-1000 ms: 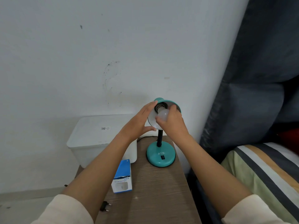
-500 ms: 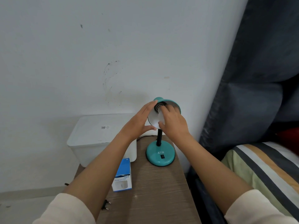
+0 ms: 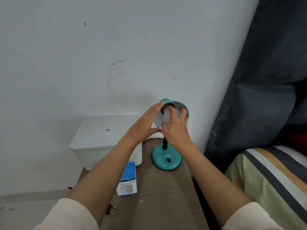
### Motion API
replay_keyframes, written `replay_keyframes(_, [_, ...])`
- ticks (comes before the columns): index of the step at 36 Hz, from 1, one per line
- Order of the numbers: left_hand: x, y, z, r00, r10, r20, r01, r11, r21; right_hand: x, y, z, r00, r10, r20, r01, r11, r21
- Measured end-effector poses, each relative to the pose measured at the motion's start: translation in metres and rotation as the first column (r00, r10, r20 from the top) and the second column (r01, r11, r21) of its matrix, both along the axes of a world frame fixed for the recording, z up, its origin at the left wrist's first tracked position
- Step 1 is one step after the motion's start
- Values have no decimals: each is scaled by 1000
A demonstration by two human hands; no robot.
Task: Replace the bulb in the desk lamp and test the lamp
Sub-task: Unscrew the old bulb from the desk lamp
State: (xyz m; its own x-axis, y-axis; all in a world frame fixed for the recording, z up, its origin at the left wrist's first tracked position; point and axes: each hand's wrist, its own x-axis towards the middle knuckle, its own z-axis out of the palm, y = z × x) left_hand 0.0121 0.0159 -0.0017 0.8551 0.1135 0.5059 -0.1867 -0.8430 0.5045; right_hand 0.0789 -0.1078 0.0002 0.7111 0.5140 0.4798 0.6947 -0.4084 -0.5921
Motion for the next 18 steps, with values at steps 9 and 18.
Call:
replay_keyframes(9, [0, 2, 0, 1000, 5, -11, -5, 1000, -17, 8, -1, -2, 988, 49, 148, -44, 998, -38])
replay_keyframes(18, [0, 1, 2, 1000, 3, -4, -3, 1000, -12, 8, 5, 2, 992, -31, -119, 33, 999, 16])
